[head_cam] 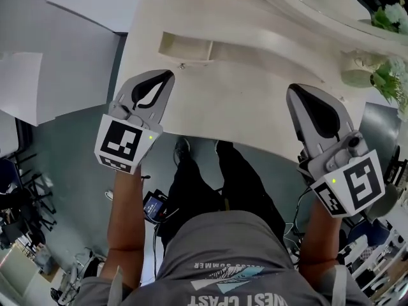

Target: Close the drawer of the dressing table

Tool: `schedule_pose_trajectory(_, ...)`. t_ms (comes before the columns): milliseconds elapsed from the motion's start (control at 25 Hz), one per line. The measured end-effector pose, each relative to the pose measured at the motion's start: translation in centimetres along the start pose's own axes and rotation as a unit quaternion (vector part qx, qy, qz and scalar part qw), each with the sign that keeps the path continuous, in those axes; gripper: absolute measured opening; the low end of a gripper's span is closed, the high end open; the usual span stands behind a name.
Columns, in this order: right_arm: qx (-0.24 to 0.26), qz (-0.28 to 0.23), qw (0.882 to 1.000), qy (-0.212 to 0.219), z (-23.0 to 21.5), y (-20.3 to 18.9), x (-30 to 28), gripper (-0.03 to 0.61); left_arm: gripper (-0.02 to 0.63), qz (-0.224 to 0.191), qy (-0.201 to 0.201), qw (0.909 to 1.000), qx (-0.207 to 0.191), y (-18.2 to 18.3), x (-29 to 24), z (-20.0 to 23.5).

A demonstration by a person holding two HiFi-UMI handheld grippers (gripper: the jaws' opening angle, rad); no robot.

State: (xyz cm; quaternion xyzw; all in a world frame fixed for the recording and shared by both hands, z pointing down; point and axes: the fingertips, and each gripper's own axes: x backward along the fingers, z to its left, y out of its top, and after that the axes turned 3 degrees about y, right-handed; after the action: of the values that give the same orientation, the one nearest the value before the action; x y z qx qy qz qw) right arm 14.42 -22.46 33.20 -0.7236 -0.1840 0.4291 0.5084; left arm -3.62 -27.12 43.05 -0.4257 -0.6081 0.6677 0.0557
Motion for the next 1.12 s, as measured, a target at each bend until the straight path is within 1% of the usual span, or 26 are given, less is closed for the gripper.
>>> schedule_pose_trajectory(160,-0.004,0.003,1.0,0.004,-0.8,-1.7,-1.6,0.001,0.003,0.008,0.002,0.9999,0.006,-2.2,-2.3,0.4)
schedule_pose_trajectory(360,-0.015,0.012,1.0,0.009,-1.4,-5.1,-3.2,0.001,0.003,0.022,0.005,0.9996,0.019,-6.0,-4.8,0.2)
schedule_pose_trajectory(520,-0.022,0.022,0.999,0.012,-1.4,-6.6,-4.2,0.001,0.003,0.036,0.007,0.9989,0.03,-8.6,-6.1,0.3)
schedule_pose_trajectory(680,-0.028,0.03,0.999,0.014,-2.3,-7.4,-5.2,0.0,0.005,0.048,0.012,0.998,0.04,-10.2,-7.7,1.1)
schedule_pose_trajectory(720,-0.029,0.031,0.999,0.015,-2.5,-7.6,-5.6,0.0,0.023,0.051,0.014,0.9977,0.043,-10.7,-8.1,1.3)
schedule_pose_trajectory(840,-0.033,0.038,0.999,0.017,-2.6,-8.7,-6.3,0.0,0.032,0.06,0.016,0.9969,0.049,-12.4,-9.0,1.5)
schedule_pose_trajectory(920,-0.034,0.04,0.998,0.018,-2.6,-9.0,-6.5,0.0,0.056,0.065,0.018,0.9965,0.051,-13.1,-9.5,1.6)
schedule_pose_trajectory(1000,-0.034,0.04,0.998,0.017,-2.6,-9.0,-6.7,0.001,0.088,0.066,0.02,0.9963,0.052,-13.4,-9.9,1.7)
schedule_pose_trajectory(1120,-0.034,0.038,0.999,0.016,-2.6,-8.8,-6.8,0.0,0.101,0.054,0.022,0.9967,0.056,-12.9,-10.2,1.8)
